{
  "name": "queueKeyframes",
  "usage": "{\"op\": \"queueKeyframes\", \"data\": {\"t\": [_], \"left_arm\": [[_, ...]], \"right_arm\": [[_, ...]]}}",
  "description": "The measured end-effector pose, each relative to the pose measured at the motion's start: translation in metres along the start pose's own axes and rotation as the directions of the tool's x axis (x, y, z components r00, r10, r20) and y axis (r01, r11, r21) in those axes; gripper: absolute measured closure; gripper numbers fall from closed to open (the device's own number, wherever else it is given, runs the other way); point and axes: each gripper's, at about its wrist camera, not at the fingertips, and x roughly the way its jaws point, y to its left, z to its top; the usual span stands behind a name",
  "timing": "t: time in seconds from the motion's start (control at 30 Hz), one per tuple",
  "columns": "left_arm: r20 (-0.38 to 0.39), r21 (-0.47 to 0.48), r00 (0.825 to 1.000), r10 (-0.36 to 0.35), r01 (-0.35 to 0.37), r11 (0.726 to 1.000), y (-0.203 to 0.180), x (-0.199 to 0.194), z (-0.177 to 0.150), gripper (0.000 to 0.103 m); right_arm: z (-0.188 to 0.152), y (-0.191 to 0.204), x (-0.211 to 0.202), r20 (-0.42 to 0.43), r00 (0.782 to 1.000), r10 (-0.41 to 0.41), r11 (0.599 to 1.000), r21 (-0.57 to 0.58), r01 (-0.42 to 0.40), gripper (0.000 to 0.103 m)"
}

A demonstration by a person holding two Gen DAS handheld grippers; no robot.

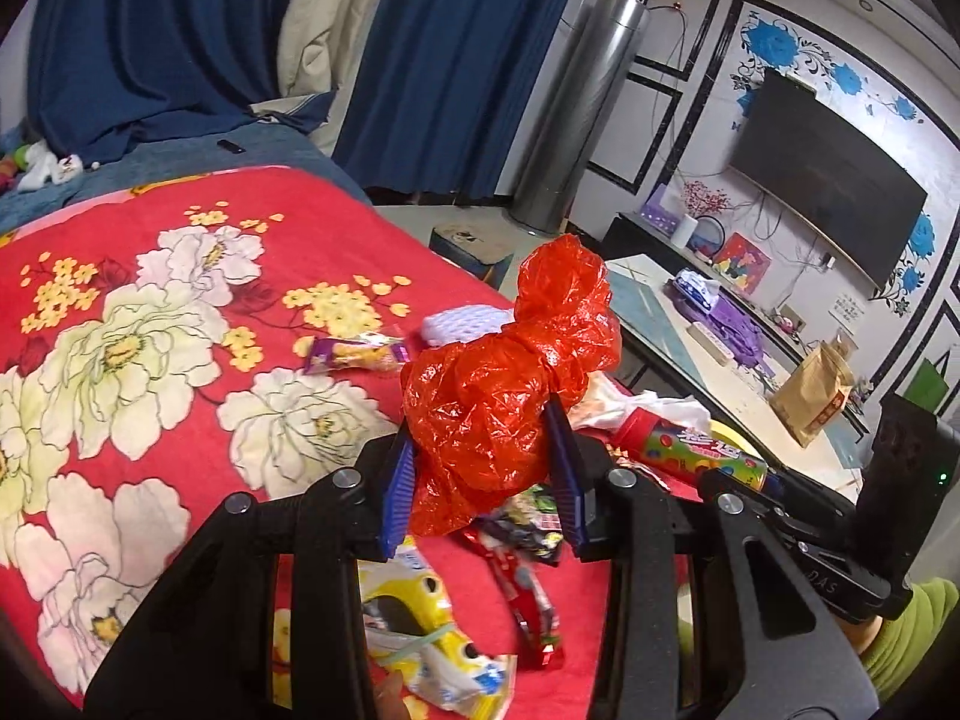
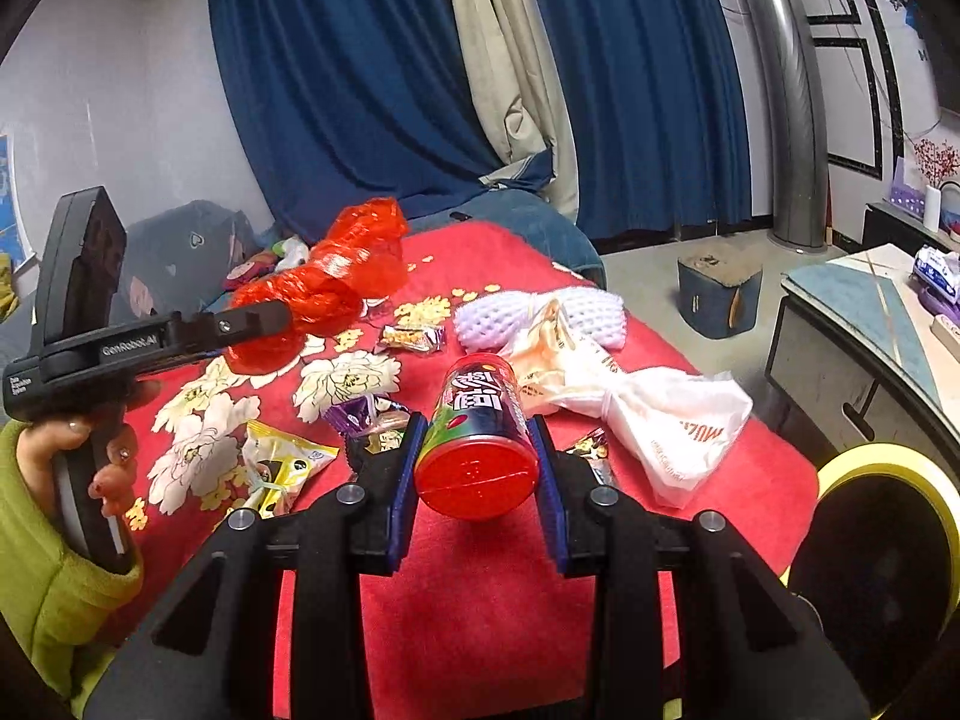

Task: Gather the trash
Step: 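Carry the red bag and candy tube with both tools over the yellow bin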

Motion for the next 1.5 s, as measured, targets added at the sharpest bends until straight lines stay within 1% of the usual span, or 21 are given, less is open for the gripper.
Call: {"op": "queueKeyframes", "data": {"t": [0.17,0.37,0.63,0.77,0.93,1.07,1.5], "left_arm": [[0.000,0.017,1.000,-0.014,0.014,1.000,-0.015,0.004,-0.003,0.072],[0.023,0.045,0.999,-0.037,0.036,0.998,-0.038,0.004,-0.006,0.072],[0.028,0.085,0.998,-0.057,0.054,0.995,-0.065,0.006,-0.011,0.072],[0.017,0.102,0.996,-0.083,0.081,0.992,-0.079,0.010,-0.016,0.072],[0.009,0.133,0.995,-0.100,0.098,0.986,-0.100,0.016,-0.022,0.072],[-0.017,0.161,0.993,-0.119,0.120,0.980,-0.117,0.024,-0.030,0.072],[-0.102,0.220,0.982,-0.160,0.179,0.959,-0.161,0.051,-0.052,0.072]], "right_arm": [[0.000,-0.004,-0.012,0.013,1.000,-0.003,1.000,-0.006,0.003,0.071],[0.001,-0.015,-0.032,0.034,0.999,-0.014,1.000,-0.005,0.014,0.071],[0.003,-0.028,-0.051,0.072,0.996,-0.048,0.999,-0.016,0.049,0.071],[0.003,-0.036,-0.062,0.091,0.994,-0.066,0.998,-0.008,0.067,0.071],[0.003,-0.052,-0.078,0.115,0.986,-0.118,0.993,0.008,0.118,0.071],[0.000,-0.067,-0.089,0.129,0.978,-0.162,0.987,0.030,0.160,0.071],[-0.018,-0.119,-0.112,0.119,0.949,-0.292,0.953,0.125,0.277,0.071]]}}
